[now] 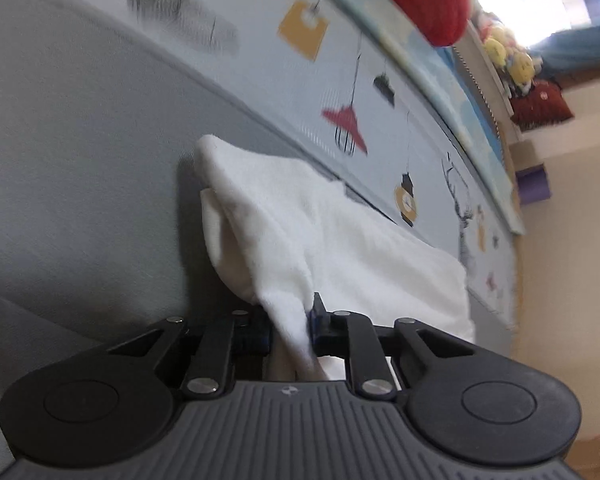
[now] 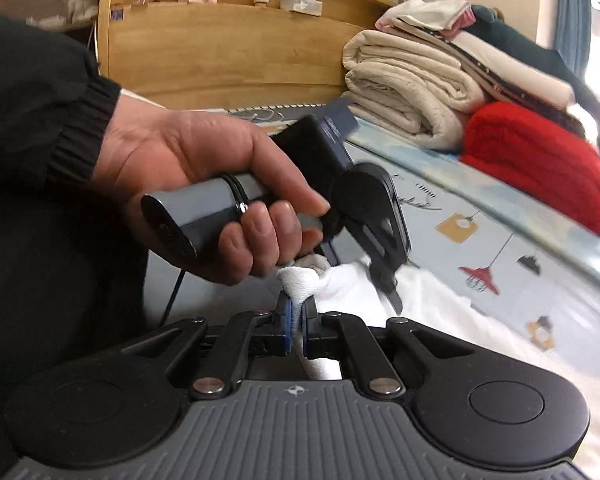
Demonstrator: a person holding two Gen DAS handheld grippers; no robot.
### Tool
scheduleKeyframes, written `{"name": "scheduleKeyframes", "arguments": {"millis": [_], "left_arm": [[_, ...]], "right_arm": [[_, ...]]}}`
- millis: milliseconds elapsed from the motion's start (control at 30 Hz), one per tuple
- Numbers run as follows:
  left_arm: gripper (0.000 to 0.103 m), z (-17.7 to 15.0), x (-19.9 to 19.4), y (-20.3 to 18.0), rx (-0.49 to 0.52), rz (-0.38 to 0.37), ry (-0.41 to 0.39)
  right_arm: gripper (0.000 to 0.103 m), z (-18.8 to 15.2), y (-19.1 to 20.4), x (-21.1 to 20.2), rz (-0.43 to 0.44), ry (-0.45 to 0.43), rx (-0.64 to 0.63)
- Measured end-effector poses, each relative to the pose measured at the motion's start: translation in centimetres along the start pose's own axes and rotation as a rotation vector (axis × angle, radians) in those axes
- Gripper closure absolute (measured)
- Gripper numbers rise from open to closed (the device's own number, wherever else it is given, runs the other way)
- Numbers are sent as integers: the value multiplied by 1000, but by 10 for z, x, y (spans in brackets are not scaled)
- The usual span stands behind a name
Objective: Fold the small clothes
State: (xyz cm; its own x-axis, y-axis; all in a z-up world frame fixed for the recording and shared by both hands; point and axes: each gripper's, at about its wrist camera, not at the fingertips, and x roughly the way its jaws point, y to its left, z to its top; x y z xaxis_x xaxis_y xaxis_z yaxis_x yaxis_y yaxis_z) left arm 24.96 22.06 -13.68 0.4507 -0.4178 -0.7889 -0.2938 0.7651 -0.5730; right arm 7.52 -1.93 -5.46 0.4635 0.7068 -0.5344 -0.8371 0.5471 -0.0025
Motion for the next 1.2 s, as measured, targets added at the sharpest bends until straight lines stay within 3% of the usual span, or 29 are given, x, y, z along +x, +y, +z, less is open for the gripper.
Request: {"name": "scheduleKeyframes", "arguments": {"millis": [67, 233, 433, 600, 733, 833, 867, 900, 1033, 1100, 1167, 1200], "left_arm": [[85, -5, -22, -1, 41, 34, -39], [85, -13, -64, 4, 19, 104, -107], [86, -26, -60, -57, 162, 99, -134], [86, -39, -20, -140, 265, 6, -121], [83, -59, 11, -211, 368, -113, -111], [64, -77, 19, -249, 457, -186, -142], [48, -82, 18, -254, 475, -184, -164], [45, -84, 16, -255, 491, -172, -187], [50, -78, 19, -236, 456, -120, -138], [63, -76, 23, -225, 453, -84, -83], [67, -82, 25, -219, 502, -56, -34], [70, -87, 27, -218, 535, -48, -3]], "right_arm": [[99, 5, -1, 0, 39, -21, 42], [99, 15, 19, -8, 111, -72, 51], [99, 6, 6, -27, 85, -83, 86], [99, -26, -36, -73, -64, -77, 216], [99, -63, -90, -124, -275, -82, 375], [99, -90, -131, -160, -445, -68, 534], [99, -100, -142, -169, -491, -55, 593], [99, -112, -154, -174, -525, -24, 656], [99, -157, -180, -165, -613, 172, 833], [96, -169, -186, -160, -578, 180, 921], [92, -176, -193, -162, -549, 145, 1006], [82, -182, -195, -166, -534, 116, 1046]]}}
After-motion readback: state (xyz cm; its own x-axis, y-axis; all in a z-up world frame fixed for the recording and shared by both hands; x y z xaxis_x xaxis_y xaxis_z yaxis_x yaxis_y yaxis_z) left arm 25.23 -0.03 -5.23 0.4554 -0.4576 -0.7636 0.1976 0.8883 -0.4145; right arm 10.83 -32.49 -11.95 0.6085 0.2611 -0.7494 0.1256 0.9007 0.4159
